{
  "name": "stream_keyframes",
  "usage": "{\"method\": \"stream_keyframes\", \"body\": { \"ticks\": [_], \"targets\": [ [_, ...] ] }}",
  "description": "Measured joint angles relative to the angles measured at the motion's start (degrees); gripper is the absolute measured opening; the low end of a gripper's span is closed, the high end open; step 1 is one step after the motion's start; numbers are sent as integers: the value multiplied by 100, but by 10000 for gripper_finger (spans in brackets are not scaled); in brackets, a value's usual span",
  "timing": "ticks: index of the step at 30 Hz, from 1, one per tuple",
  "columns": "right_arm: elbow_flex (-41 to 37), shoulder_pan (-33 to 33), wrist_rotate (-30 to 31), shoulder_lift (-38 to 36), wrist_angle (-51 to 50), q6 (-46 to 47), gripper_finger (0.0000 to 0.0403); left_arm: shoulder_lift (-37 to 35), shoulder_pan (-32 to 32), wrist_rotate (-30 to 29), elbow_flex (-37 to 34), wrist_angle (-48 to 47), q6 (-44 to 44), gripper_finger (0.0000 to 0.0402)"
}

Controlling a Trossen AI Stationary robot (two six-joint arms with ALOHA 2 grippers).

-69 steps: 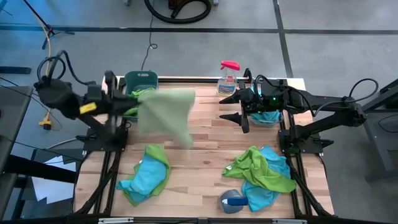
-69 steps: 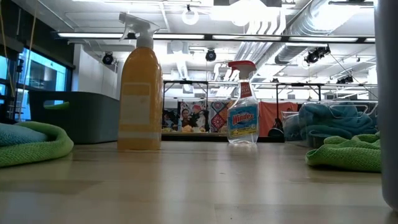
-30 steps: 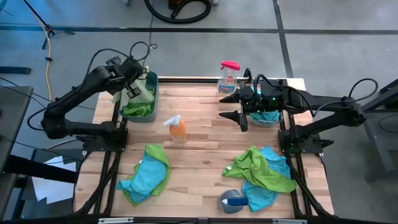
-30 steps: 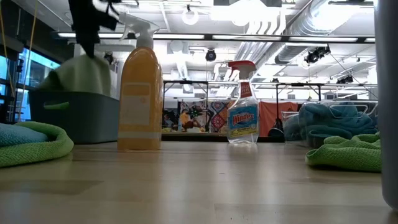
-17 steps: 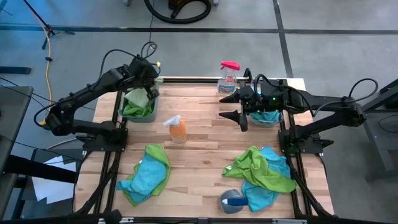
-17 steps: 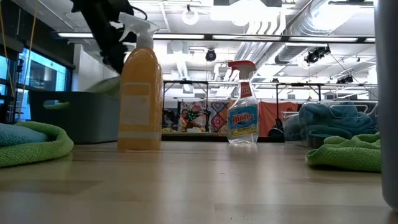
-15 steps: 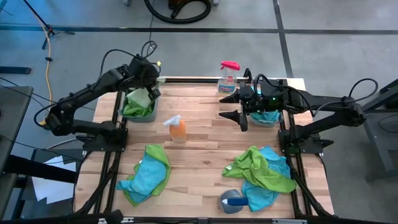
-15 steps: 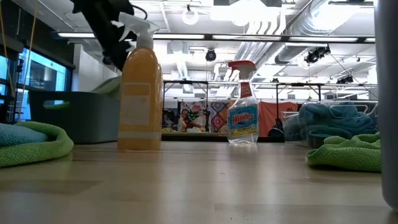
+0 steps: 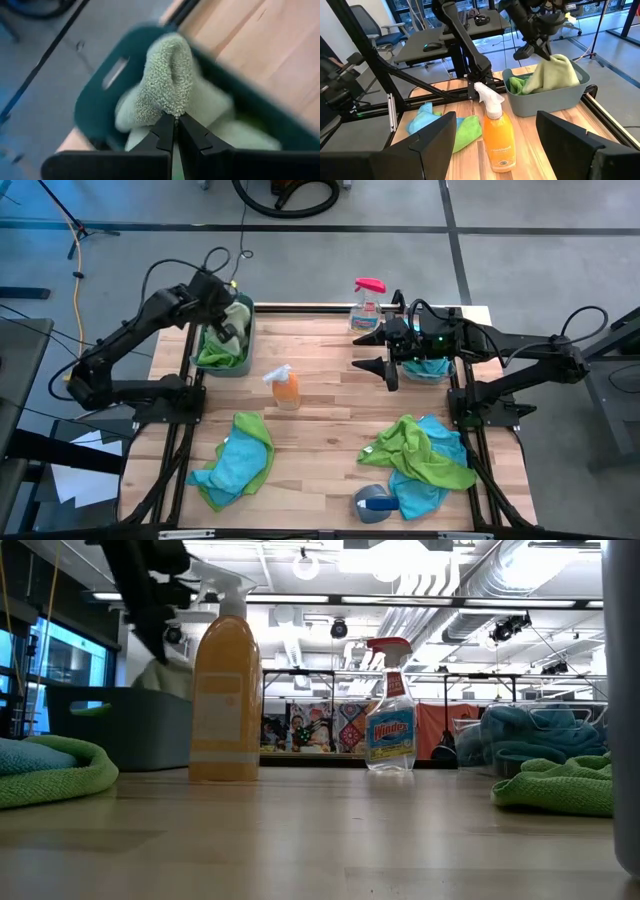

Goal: Sort microfiber towel by color & place in baskets
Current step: Put the light green microfiber towel into the green bin

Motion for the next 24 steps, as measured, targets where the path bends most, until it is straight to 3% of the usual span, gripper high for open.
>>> {"method": "stream_keyframes", "body": {
  "ticks": [6,12,17,24],
  "targets": [
    [2,0,0,0,0,-8,271,30,164,-227,-204,-363,319,0],
    [1,2,0,0,0,-11,271,180,121,-23,-1021,121,442,0],
    [2,2,1,0,0,-7,271,529,123,-47,-1653,202,1075,0],
    [1,2,11,0,0,304,271,1074,123,34,-2094,754,1677,0]
  ]
}}
